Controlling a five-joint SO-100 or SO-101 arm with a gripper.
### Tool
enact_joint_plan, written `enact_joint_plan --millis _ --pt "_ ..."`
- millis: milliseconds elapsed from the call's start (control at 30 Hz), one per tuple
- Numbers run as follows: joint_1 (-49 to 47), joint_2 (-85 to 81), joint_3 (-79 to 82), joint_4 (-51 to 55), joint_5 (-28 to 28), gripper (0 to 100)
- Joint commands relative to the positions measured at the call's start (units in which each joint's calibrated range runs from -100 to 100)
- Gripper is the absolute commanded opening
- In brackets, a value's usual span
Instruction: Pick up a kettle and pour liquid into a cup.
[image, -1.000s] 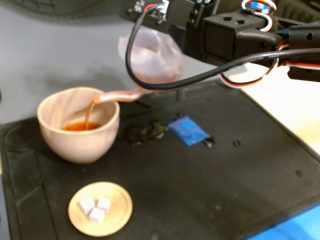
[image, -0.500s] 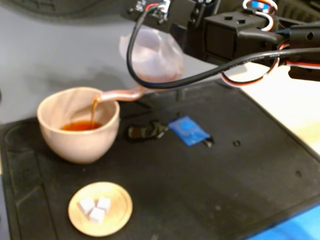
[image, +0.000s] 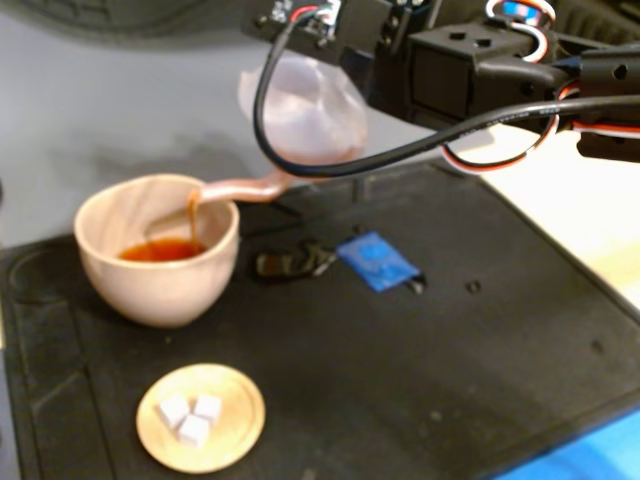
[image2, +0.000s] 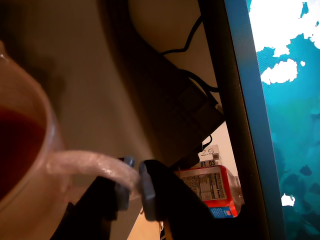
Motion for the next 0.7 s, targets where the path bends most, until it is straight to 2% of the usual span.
enact_joint_plan --millis 0,200,367,667 --pt "0.3 -1.0 -4.1 -0.2 0.2 1" --pt "0.3 -1.0 -4.0 -0.2 -0.3 1" --pt "2.3 -0.9 -2.9 -0.1 -11.3 1" --pt "3.9 -1.8 -2.6 -0.1 -16.8 1"
